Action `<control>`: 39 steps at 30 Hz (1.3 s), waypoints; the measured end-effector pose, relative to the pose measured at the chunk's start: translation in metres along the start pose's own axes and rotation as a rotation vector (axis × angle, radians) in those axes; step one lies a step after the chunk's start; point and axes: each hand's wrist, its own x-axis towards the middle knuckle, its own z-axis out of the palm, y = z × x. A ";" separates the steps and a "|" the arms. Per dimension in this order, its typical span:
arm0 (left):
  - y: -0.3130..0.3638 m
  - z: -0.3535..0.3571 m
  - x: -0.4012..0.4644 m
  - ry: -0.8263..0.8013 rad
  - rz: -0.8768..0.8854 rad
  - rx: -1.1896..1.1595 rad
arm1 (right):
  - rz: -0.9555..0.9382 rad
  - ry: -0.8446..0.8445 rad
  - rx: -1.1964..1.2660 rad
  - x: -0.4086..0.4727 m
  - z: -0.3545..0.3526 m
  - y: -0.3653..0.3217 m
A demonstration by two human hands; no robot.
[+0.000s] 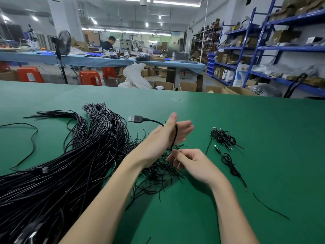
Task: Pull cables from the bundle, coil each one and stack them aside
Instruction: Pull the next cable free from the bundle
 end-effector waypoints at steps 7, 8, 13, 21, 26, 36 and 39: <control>0.031 -0.001 -0.018 -0.364 -0.166 0.408 | 0.065 0.286 -0.337 0.000 -0.011 0.012; 0.033 0.003 -0.019 -0.402 -0.233 0.516 | 0.034 0.292 -0.307 0.000 -0.011 0.010; 0.032 0.017 -0.020 -0.419 -0.360 1.081 | -0.113 0.273 -0.038 0.000 -0.016 -0.009; 0.019 -0.003 -0.010 -0.084 -0.080 1.104 | -0.222 0.327 0.059 0.000 -0.024 -0.013; -0.004 -0.006 -0.004 0.180 -0.005 0.581 | -0.173 0.159 0.401 -0.002 -0.012 -0.021; 0.009 -0.015 -0.007 -0.124 -0.009 -0.409 | 0.034 -0.018 0.374 -0.005 0.001 -0.004; 0.025 -0.018 -0.019 -0.357 -0.135 -0.072 | 0.000 -0.019 0.140 -0.009 -0.009 -0.006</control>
